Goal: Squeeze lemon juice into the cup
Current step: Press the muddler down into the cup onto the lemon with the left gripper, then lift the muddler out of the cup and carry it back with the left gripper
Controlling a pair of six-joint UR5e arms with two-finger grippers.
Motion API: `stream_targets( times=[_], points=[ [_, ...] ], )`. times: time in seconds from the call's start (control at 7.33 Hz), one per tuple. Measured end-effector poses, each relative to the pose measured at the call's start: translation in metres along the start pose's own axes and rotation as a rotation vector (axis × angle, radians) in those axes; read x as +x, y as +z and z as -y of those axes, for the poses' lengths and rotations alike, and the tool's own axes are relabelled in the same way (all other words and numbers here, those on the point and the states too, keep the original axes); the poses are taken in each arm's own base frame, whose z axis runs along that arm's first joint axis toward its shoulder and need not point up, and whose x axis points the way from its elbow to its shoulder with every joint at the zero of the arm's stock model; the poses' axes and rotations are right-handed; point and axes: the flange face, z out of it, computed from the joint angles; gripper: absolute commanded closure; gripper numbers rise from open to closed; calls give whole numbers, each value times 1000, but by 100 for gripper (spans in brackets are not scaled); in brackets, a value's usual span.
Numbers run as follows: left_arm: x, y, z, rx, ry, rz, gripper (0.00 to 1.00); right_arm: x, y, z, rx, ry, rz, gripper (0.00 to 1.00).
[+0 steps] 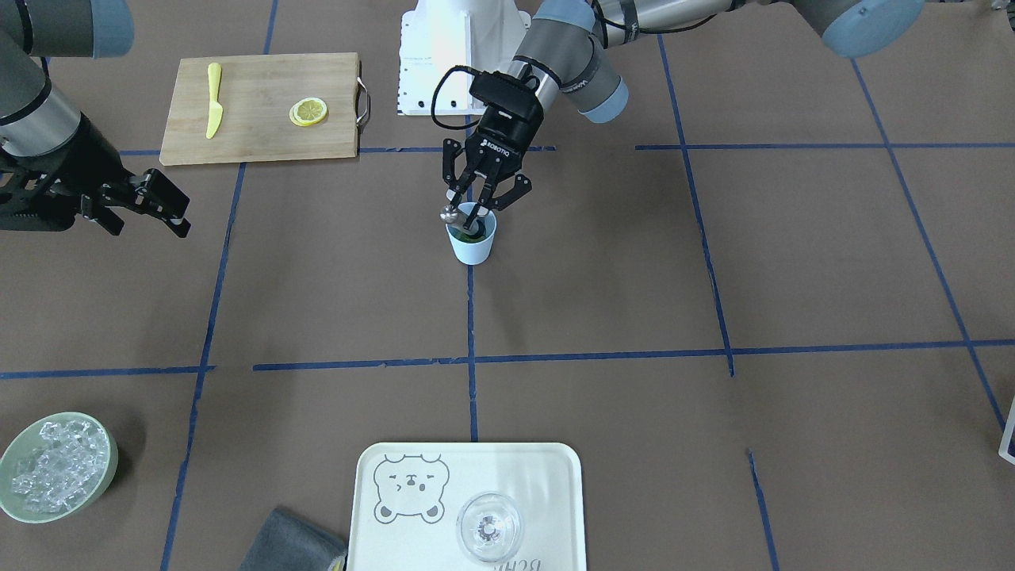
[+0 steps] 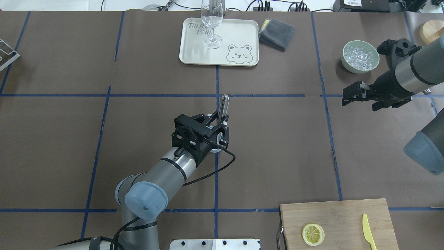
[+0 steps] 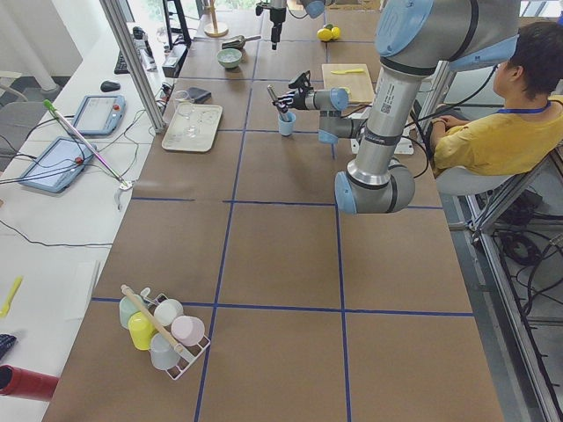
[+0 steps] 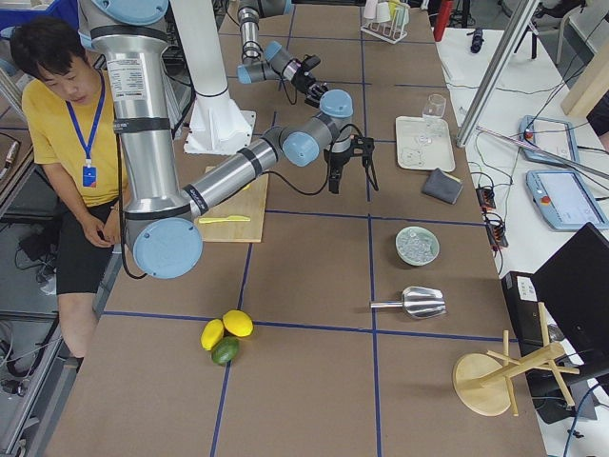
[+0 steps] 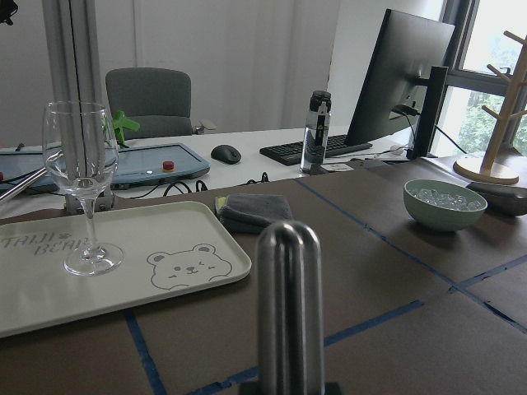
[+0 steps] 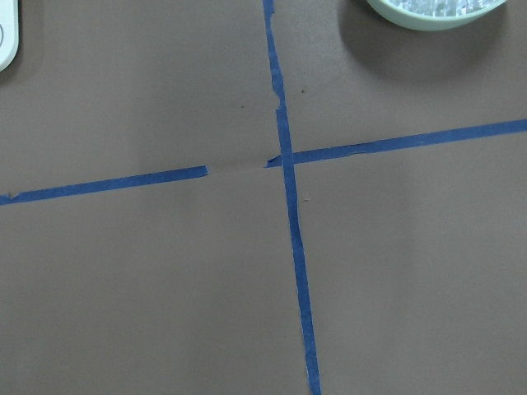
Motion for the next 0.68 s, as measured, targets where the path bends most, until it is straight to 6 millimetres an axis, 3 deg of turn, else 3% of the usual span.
stream_targets(
  times=[0.41, 0.68],
  points=[
    [2, -16, 78, 111, 54, -27, 100, 1, -3, 2, 6, 3, 2, 0],
    [-21, -3, 109, 117, 51, 38, 100, 3, -3, 2, 6, 6, 1, 0]
  ],
)
